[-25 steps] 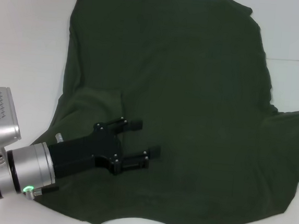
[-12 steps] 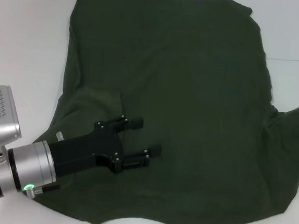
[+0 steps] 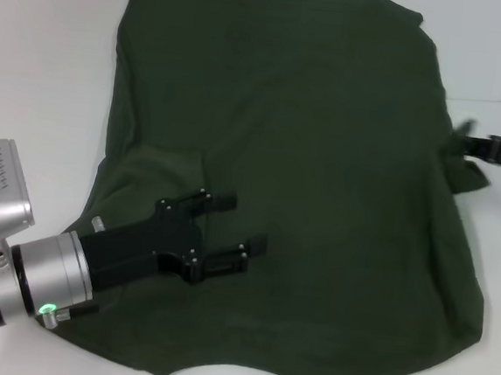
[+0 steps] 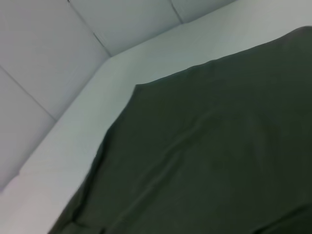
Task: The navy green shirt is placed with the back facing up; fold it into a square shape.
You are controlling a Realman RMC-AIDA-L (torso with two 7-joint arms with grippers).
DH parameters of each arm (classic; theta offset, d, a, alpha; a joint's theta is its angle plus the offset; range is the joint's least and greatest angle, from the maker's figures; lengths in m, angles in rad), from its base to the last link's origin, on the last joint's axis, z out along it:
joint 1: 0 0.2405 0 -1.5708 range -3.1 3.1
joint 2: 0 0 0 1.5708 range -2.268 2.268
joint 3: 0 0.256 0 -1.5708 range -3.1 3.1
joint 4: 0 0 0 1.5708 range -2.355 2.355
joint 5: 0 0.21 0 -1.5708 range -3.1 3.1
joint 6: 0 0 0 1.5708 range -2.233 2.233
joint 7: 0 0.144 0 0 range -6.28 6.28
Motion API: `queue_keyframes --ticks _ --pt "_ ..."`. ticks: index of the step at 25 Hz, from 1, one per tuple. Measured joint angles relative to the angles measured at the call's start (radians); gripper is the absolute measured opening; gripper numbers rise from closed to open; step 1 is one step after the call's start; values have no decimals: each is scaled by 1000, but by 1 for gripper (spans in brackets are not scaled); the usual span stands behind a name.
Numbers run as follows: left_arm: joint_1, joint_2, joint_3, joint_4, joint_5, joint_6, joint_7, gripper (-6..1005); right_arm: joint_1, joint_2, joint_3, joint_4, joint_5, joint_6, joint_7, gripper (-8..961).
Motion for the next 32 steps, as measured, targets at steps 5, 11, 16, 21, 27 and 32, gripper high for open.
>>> queue_keyframes --ticks 5,11,16,21,27,32 --pt "-6 0 0 0 -1 -23 -3 824 50 58 -65 6 0 93 13 139" --pt "-8 0 0 0 -1 -31 -5 824 60 84 -97 -6 5 106 8 228" --pt "-9 1 0 0 -1 -34 -5 824 42 55 -96 -7 5 97 52 331" --pt "-9 1 0 0 -1 -35 -5 824 21 21 -112 3 -21 94 127 468" --pt "-12 -1 0 0 -1 -35 -5 824 16 15 -118 6 -96 88 200 657" --pt "-12 -1 0 3 -3 -36 -5 824 17 45 -120 11 -107 129 183 715"
